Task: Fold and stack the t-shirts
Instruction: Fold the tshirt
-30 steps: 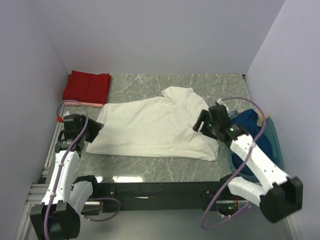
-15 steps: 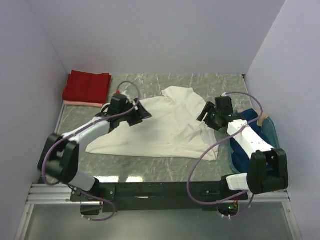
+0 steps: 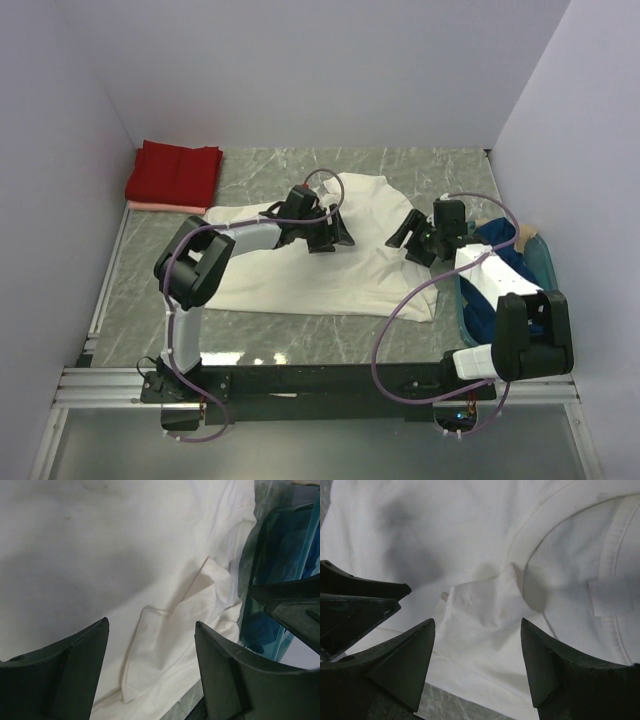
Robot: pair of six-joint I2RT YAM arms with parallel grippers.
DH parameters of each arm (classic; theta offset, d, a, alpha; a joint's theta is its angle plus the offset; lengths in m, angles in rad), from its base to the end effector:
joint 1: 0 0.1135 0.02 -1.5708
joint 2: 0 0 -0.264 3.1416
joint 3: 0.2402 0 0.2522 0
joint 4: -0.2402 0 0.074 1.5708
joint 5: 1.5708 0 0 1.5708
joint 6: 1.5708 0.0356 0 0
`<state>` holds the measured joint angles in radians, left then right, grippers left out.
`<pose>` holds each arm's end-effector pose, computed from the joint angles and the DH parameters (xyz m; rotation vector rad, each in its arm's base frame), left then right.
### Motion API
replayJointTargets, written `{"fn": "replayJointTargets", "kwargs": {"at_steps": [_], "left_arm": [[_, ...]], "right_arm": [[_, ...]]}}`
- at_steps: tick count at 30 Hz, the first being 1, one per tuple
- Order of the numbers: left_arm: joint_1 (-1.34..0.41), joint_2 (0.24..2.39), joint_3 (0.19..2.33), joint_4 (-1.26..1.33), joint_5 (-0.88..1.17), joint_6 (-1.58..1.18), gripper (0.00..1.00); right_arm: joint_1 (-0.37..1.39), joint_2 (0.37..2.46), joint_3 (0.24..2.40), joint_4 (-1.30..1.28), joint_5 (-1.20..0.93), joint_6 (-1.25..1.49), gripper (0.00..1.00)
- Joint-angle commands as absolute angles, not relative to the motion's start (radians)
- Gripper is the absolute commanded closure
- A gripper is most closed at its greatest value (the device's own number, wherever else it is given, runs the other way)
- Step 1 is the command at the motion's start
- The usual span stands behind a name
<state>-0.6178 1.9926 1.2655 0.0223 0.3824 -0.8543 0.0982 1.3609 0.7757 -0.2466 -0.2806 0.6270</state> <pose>0.3449 -0.2614 0.1670 -0.0729 2.5142 -1.1369 0.2729 0.0368 0.2064 0.5142 2.4152 0.6643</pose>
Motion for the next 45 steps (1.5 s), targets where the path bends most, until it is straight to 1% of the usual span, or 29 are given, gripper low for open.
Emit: {"fn": "replayJointTargets", "kwargs": {"at_steps": [1,10,19,23,26,31,35,42,43,44,45], "left_arm": [[-0.641,2.013,1.328,0.029,0.437,-0.822,0.25],[-0.675,2.029,1.318,0.026,0.476,-0.833,0.26],[-0.704,2.029,1.322,0.002,0.483,-0.824,0.28],[-0.707,2.028,1.327,0.003,0.509,-0.825,0.31],[-0.707,2.020,1.328,0.003,0.529,-0.827,0.37],[-0.707,2.003,1.310,0.037,0.551,-0.838,0.41],[-0.707,1.997,1.298,0.066,0.591,-0.850,0.47],[-0.715,1.991,1.282,0.060,0.606,-0.835,0.53],[-0.716,1.993,1.282,0.060,0.607,-0.827,0.54],[-0.724,1.994,1.281,0.057,0.607,-0.822,0.55],[-0.727,1.993,1.279,0.052,0.610,-0.819,0.56]], "right_arm": [[0.086,1.368,0.756,-0.207,-0.291,0.634,0.24],[0.083,1.400,0.700,-0.160,-0.316,0.661,0.24],[0.080,1.425,0.689,-0.126,-0.336,0.678,0.24],[0.078,1.433,0.693,-0.120,-0.337,0.677,0.25],[0.077,1.431,0.693,-0.121,-0.334,0.673,0.27],[0.077,1.416,0.678,-0.124,-0.321,0.670,0.30],[0.077,1.407,0.667,-0.126,-0.318,0.664,0.35],[0.077,1.371,0.650,-0.143,-0.276,0.647,0.42],[0.077,1.370,0.647,-0.144,-0.273,0.641,0.44],[0.077,1.365,0.644,-0.149,-0.268,0.641,0.49],[0.077,1.355,0.637,-0.150,-0.259,0.640,0.51]]}}
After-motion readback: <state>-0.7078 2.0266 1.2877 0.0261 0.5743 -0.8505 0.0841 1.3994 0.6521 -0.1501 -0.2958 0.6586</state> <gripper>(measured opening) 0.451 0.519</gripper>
